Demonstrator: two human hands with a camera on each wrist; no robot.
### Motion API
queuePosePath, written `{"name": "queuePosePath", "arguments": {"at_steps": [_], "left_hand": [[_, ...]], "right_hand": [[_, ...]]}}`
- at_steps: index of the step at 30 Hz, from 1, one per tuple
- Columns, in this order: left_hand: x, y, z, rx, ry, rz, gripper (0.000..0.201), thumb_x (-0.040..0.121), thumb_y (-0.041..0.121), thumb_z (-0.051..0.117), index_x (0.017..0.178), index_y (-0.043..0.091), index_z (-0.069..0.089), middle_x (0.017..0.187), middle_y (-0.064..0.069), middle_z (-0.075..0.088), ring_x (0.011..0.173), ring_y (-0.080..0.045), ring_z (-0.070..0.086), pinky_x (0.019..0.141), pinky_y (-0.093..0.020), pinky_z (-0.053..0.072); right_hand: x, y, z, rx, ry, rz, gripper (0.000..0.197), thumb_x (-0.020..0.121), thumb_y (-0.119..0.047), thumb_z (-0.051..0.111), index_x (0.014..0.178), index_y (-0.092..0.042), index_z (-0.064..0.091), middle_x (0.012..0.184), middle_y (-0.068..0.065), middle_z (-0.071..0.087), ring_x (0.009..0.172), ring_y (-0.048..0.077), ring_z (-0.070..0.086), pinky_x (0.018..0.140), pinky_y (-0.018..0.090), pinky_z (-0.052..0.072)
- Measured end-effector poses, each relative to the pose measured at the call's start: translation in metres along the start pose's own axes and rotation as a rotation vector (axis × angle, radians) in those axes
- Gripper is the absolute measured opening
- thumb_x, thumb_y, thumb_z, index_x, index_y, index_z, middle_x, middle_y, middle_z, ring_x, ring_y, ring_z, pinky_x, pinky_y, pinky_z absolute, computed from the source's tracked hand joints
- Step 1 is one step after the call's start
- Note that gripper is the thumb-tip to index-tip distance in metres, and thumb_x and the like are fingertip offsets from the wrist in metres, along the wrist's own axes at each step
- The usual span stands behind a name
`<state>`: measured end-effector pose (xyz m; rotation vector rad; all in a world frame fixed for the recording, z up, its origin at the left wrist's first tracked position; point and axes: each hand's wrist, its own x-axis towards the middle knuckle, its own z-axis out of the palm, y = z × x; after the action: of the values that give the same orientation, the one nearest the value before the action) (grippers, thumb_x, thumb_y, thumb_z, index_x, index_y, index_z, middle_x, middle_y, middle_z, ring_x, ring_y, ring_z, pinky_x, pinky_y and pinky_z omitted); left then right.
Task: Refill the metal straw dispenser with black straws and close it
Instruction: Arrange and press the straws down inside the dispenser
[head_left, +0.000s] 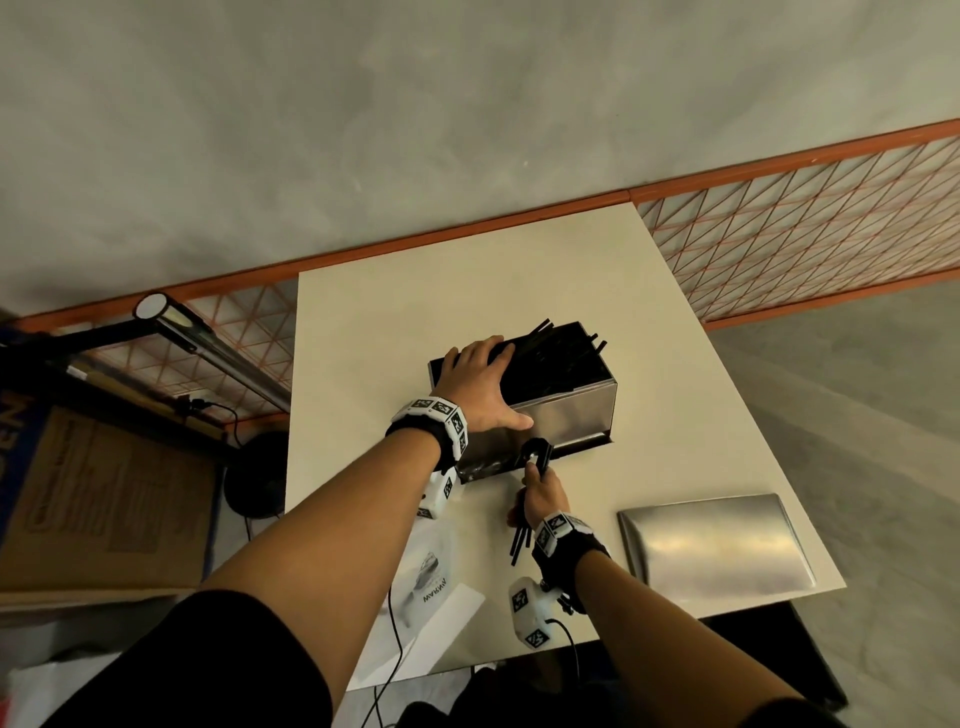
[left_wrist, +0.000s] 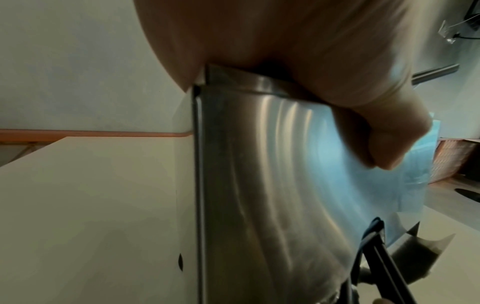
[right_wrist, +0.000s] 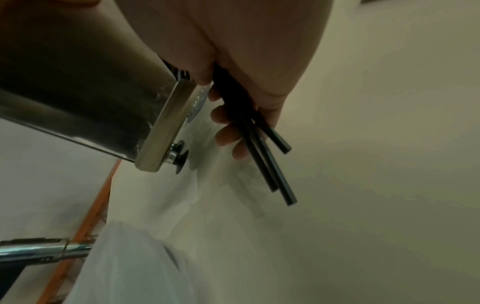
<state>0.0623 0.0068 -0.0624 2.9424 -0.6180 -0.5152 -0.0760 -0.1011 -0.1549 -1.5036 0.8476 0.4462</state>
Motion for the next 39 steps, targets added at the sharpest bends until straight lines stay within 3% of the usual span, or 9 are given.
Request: {"name": "queuePosePath", "arguments": {"at_steps": [7, 11, 17, 22, 26, 29, 32, 36, 39], "left_hand": [[-0.005, 0.004, 0.005, 0.012, 0.036, -0.004, 0.124, 0.066, 0.082, 0.068, 0.163, 0.025, 0.016, 0.170, 0.000, 0.010, 0.156, -0.026, 0.013, 0.128, -0.052, 0.007], [-0.009, 0.006, 0.007, 0.021, 0.055, 0.000, 0.125, 0.066, 0.082, 0.068, 0.163, 0.025, 0.016, 0.170, 0.000, 0.011, 0.156, -0.026, 0.013, 0.127, -0.053, 0.008], [-0.015, 0.010, 0.015, 0.033, 0.097, 0.012, 0.127, 0.064, 0.082, 0.069, 0.163, 0.024, 0.015, 0.169, -0.001, 0.012, 0.155, -0.027, 0.013, 0.127, -0.054, 0.009], [-0.027, 0.017, 0.025, 0.045, 0.150, 0.031, 0.126, 0.065, 0.079, 0.071, 0.163, 0.021, 0.017, 0.168, -0.004, 0.015, 0.154, -0.028, 0.015, 0.127, -0.055, 0.009], [-0.036, 0.022, 0.031, 0.054, 0.187, 0.044, 0.128, 0.062, 0.079, 0.073, 0.162, 0.020, 0.018, 0.166, -0.006, 0.019, 0.153, -0.029, 0.019, 0.127, -0.056, 0.012], [-0.036, 0.022, 0.026, 0.049, 0.148, 0.044, 0.130, 0.063, 0.076, 0.075, 0.163, 0.020, 0.015, 0.166, -0.007, 0.017, 0.153, -0.030, 0.017, 0.127, -0.056, 0.012], [-0.039, 0.028, 0.022, 0.047, 0.083, 0.055, 0.129, 0.067, 0.070, 0.077, 0.164, 0.018, 0.009, 0.168, -0.013, 0.012, 0.156, -0.033, 0.011, 0.127, -0.055, 0.013], [-0.058, 0.047, 0.008, -0.133, 0.084, 0.067, 0.106, 0.089, 0.055, 0.069, 0.165, 0.016, 0.006, 0.171, -0.012, 0.001, 0.157, -0.030, -0.002, 0.129, -0.053, 0.004], [-0.081, 0.063, 0.003, -0.392, 0.212, 0.249, 0.076, 0.100, 0.049, 0.057, 0.162, 0.017, 0.028, 0.167, -0.003, 0.021, 0.153, -0.027, 0.015, 0.129, -0.048, 0.014]], "right_hand": [[-0.018, 0.019, -0.005, -0.207, -0.059, 0.008, 0.026, 0.103, -0.035, 0.041, 0.101, -0.011, 0.051, 0.074, 0.009, 0.058, 0.050, 0.025, 0.057, 0.041, 0.022, 0.044], [-0.026, 0.039, -0.011, -0.396, -0.165, -0.001, 0.028, 0.101, -0.037, 0.043, 0.098, -0.011, 0.054, 0.081, 0.007, 0.064, 0.067, 0.025, 0.063, 0.066, 0.035, 0.056], [-0.037, 0.067, -0.057, -0.685, -0.340, 0.098, 0.023, 0.095, -0.025, 0.045, 0.077, -0.016, 0.055, 0.069, 0.004, 0.063, 0.067, 0.030, 0.065, 0.073, 0.045, 0.058], [-0.055, 0.051, -0.097, -0.877, -0.405, 0.193, 0.016, 0.093, -0.017, 0.047, 0.086, -0.006, 0.057, 0.063, 0.005, 0.062, 0.041, 0.020, 0.059, 0.041, 0.026, 0.048], [-0.058, 0.034, -0.104, -0.996, -0.395, 0.196, 0.022, 0.093, -0.023, 0.054, 0.086, -0.004, 0.062, 0.058, 0.005, 0.062, 0.038, 0.018, 0.059, 0.044, 0.024, 0.049], [-0.062, 0.021, -0.103, -1.214, -0.385, 0.079, 0.019, 0.094, -0.015, 0.055, 0.100, -0.001, 0.066, 0.074, 0.005, 0.067, 0.059, 0.015, 0.067, 0.045, 0.018, 0.047], [-0.068, 0.012, -0.113, -1.477, -0.363, -0.054, 0.031, 0.096, -0.016, 0.045, 0.118, -0.003, 0.061, 0.109, 0.011, 0.068, 0.097, 0.028, 0.068, 0.074, 0.032, 0.055], [-0.081, -0.023, -0.138, -1.750, -0.280, -0.297, 0.029, 0.094, -0.025, 0.048, 0.116, -0.016, 0.064, 0.102, 0.002, 0.067, 0.092, 0.026, 0.067, 0.073, 0.031, 0.053], [-0.105, -0.080, -0.151, -1.862, -0.222, -0.419, 0.031, 0.097, -0.026, 0.041, 0.119, -0.020, 0.062, 0.114, 0.003, 0.067, 0.102, 0.028, 0.065, 0.075, 0.030, 0.045]]}}
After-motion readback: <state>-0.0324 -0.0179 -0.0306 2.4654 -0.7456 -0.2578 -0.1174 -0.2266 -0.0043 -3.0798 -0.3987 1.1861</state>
